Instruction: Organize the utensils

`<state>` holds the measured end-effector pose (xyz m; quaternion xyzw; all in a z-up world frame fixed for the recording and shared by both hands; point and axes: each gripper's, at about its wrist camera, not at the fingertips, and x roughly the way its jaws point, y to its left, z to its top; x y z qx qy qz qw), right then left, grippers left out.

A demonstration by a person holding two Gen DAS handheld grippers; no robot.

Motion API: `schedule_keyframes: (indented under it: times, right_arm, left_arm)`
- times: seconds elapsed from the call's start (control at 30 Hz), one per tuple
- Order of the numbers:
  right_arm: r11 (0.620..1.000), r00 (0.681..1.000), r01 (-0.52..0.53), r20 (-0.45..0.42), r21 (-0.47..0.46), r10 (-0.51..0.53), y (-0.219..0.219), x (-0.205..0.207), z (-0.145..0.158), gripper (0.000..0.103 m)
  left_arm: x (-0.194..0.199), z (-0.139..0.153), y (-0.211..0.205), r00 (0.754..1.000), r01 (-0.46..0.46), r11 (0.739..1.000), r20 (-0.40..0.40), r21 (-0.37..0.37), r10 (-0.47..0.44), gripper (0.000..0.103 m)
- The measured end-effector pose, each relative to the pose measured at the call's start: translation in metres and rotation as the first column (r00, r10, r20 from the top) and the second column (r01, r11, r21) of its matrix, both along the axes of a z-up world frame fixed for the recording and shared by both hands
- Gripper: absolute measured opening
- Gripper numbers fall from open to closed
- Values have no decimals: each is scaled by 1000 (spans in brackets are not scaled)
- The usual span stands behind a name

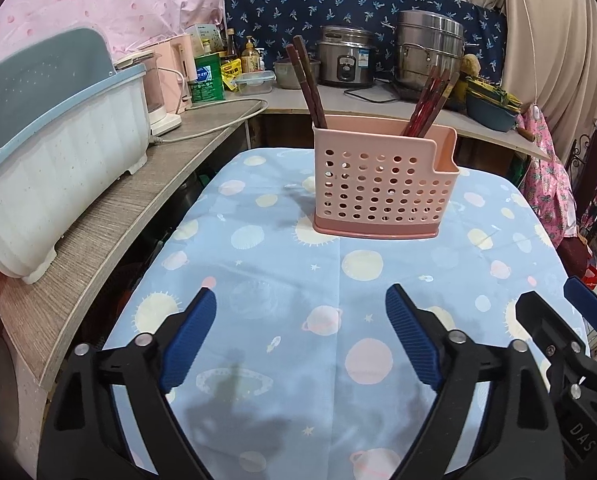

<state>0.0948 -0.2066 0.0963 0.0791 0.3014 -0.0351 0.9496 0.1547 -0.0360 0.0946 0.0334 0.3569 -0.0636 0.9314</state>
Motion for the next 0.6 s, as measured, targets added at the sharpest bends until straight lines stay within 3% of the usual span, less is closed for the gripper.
schedule_keyframes:
  times: [0.2, 0.6]
  right_arm:
    - [1000, 1000, 9, -10, -7, -9, 0, 1, -4, 84]
    - [999, 999, 20, -32, -26, -21, 3, 4, -12, 85]
  left_arm:
    - [1, -6, 1, 1000, -9, 1000, -11, 9, 9, 90]
    - [5, -15, 2, 999, -17, 1000, -28, 18, 17, 93]
